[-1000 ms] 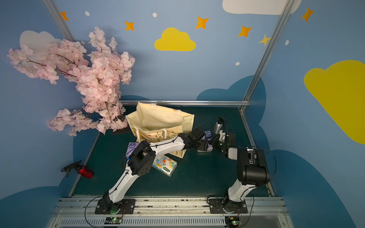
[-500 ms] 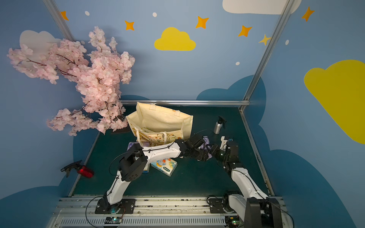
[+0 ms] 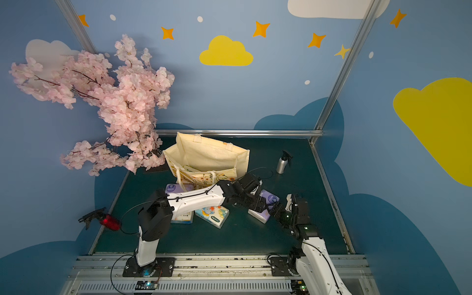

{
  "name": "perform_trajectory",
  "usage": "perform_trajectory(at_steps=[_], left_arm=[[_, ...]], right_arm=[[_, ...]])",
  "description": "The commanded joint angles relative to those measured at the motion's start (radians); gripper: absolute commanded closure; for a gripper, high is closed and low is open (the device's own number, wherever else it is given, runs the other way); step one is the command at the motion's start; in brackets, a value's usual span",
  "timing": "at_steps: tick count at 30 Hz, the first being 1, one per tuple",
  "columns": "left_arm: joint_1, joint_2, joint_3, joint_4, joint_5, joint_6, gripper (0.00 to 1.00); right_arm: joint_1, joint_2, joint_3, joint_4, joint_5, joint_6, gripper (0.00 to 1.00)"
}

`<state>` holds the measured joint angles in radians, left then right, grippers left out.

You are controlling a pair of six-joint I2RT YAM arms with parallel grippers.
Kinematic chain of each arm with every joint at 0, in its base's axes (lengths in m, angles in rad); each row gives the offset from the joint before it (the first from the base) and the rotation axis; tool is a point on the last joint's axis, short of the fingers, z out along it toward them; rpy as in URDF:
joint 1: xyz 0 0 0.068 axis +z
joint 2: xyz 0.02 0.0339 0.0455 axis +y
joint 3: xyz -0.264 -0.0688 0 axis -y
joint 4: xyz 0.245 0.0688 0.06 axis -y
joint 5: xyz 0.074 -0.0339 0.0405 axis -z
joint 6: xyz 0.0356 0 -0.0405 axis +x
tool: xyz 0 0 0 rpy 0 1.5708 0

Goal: Put tissues into the canvas bag
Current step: Move the pack of facial tissues to the center of the board, then pick up the pack of facial tissues from the center of the board.

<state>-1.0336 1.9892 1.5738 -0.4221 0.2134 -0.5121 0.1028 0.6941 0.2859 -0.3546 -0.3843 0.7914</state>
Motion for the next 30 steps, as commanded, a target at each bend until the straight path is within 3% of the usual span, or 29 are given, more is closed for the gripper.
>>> perform_trajectory(at_steps=[1,6,11,15,24,30], left_arm=[[0.001,-0.041,-0.037,-0.003,0.004,-0.003,0.11],[0.037,-0.057,-0.104,0.053,-0.032,-0.025,0.11],[0.063,0.030,-0.048,0.025,0.036,-0.018,0.17],[0.068,0.085,-0.008,0.010,0.038,-0.016,0.18],[0.075,0.154,0.011,0.157,0.204,-0.083,0.19],[0.059,0.126,-0.037,0.259,0.279,-0.138,0.20]], right_arm=[[-0.028,0.019,-0.006,-0.081,0.043,-0.038,0.20],[-0.079,0.059,-0.026,-0.003,0.020,-0.058,0.17],[-0.115,0.149,-0.088,0.239,-0.066,-0.027,0.15],[-0.116,0.229,-0.072,0.289,-0.116,-0.049,0.15],[-0.072,0.378,-0.137,0.570,-0.173,0.093,0.14],[-0.059,0.385,-0.138,0.673,-0.214,0.145,0.13]])
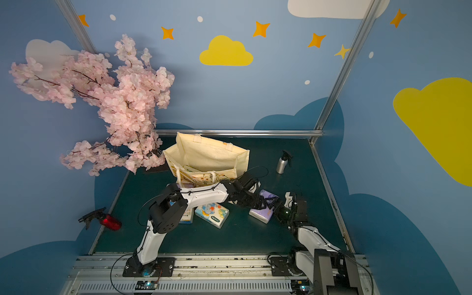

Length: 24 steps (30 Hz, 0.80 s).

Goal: Put tissues into the canvas bag
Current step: Pick up the pack of facial tissues from the center of the board.

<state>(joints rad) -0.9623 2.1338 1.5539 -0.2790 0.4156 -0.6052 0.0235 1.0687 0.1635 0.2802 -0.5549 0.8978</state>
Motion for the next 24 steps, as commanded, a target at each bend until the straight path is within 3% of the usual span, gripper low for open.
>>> perform_trajectory(at_steps=[1,10,16,20,24], left_arm=[[-0.012,-0.024,-0.033,0.140,0.089,-0.059,0.19],[-0.003,-0.077,-0.075,0.218,0.112,-0.083,0.19],[0.013,-0.112,-0.108,0.252,0.124,-0.085,0.19],[0.014,-0.139,-0.127,0.267,0.132,-0.075,0.19],[0.016,-0.169,-0.147,0.285,0.124,-0.070,0.19]], right_arm=[[0.019,0.010,-0.014,0.051,-0.051,0.046,0.13],[0.019,-0.042,-0.042,0.136,-0.132,0.123,0.16],[0.018,-0.224,-0.007,-0.042,-0.152,0.130,0.19],[0.013,-0.318,-0.011,-0.143,-0.144,0.149,0.26],[0.009,-0.320,-0.002,-0.206,-0.131,0.107,0.36]])
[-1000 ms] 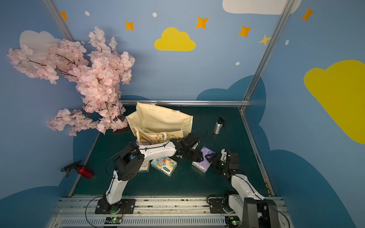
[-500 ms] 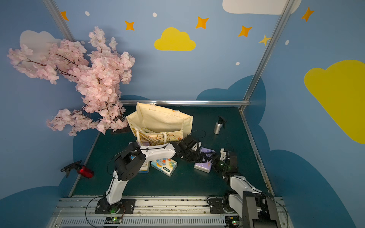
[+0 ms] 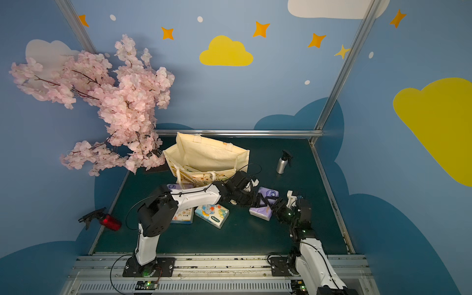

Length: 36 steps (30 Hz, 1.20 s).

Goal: Put tissues into the canvas bag
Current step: Pick up the pack of facial tissues from the center of the board.

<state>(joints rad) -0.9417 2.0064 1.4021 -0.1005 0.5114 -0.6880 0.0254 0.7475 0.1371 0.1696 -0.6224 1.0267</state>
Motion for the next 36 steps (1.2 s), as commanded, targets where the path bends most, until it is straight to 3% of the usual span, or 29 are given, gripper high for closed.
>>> perform_trajectory(at_steps=[1,4,14,30,36], left_arm=[[-0.003,-0.049,0.001,0.107,0.024,0.016,0.19],[-0.001,-0.064,-0.012,0.107,0.018,0.015,0.18],[0.006,-0.125,-0.033,0.069,-0.020,0.031,0.18],[-0.002,-0.391,-0.146,-0.047,-0.188,0.078,0.15],[-0.046,-0.554,-0.237,-0.099,-0.339,0.110,0.12]], right_arm=[[0.008,0.007,0.028,-0.095,-0.063,-0.028,0.39],[0.007,0.006,0.040,-0.094,-0.062,-0.038,0.42],[-0.025,0.001,0.093,-0.148,-0.084,-0.065,0.66],[-0.148,-0.080,0.300,-0.342,-0.179,-0.125,0.66],[-0.196,-0.056,0.436,-0.411,-0.220,-0.170,0.65]])
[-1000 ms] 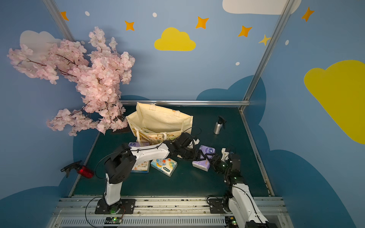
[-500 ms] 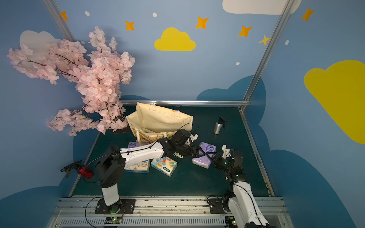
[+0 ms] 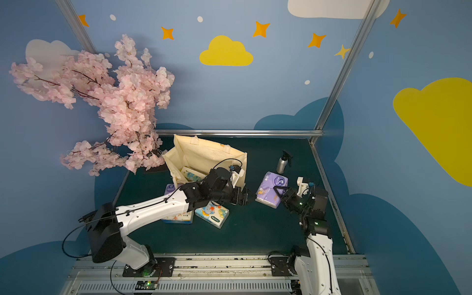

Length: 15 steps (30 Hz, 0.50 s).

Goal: Put tissues into the canvas bag
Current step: Pick up the pack of facial tissues from the center of the board, then place the pack of facial tissues in the canvas bag.

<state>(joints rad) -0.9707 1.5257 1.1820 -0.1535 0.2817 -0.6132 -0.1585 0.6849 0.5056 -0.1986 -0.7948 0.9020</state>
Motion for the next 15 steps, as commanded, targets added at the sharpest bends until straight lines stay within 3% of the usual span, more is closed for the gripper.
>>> perform_trajectory(at_steps=[1,7,15], left_arm=[[-0.029,-0.098,-0.029,-0.056,-0.135,0.043,0.11],[-0.080,-0.174,-0.079,-0.070,-0.237,0.090,0.06],[-0.084,-0.202,-0.006,-0.102,-0.224,0.136,0.05]], right_arm=[[-0.015,0.017,0.098,-0.054,-0.049,-0.055,0.65],[-0.020,0.075,0.268,-0.076,-0.057,-0.086,0.66],[-0.009,0.156,0.474,-0.059,-0.060,-0.117,0.66]])
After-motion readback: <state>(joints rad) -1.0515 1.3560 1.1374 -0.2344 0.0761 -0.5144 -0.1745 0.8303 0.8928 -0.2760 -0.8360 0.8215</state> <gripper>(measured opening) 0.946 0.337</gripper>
